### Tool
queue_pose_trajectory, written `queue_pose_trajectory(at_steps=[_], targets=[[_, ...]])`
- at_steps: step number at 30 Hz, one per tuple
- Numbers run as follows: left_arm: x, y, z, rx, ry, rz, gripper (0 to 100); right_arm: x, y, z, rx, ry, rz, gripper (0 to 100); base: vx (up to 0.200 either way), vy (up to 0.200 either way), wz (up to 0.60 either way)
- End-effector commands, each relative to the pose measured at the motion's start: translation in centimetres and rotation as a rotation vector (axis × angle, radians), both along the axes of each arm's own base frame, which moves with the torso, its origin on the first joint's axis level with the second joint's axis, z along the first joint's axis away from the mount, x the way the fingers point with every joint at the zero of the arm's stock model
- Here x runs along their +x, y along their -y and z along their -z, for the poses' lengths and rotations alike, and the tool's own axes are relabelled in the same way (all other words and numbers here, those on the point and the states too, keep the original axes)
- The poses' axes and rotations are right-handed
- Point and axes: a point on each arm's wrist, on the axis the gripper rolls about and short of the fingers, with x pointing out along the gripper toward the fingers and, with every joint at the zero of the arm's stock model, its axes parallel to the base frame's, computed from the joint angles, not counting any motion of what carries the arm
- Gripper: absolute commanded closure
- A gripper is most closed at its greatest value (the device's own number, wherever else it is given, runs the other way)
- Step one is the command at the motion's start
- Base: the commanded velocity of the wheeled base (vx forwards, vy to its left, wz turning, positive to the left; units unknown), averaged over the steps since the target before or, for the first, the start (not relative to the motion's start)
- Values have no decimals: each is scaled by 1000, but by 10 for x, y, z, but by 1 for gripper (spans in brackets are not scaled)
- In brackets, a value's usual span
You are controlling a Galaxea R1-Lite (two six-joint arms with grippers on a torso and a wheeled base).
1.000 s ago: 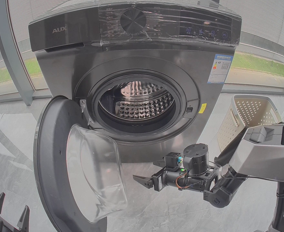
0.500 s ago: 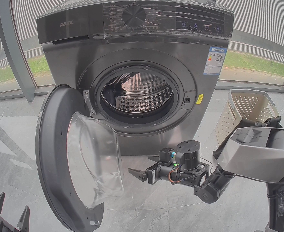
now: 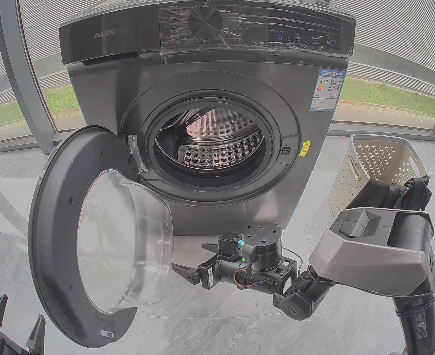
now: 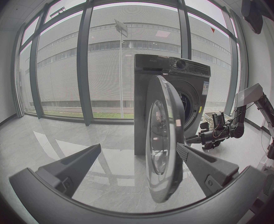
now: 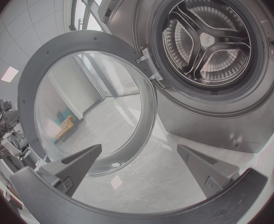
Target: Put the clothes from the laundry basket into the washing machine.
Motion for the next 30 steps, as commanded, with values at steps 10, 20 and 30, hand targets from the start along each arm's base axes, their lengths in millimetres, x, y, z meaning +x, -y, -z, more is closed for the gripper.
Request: queue_pose_trajectory(at_steps=[10,20,30], targets=[[0,0,5,-1,-1,0,0,10,-6,-6,26,29,12,0,0,0,0],[0,0,5,-1,-1,0,0,22,-34,-16,29,31,-13,0,0,0,0],[0,0,5,-1,-1,0,0,30,-58,-1,35,46,4,0,0,0,0]])
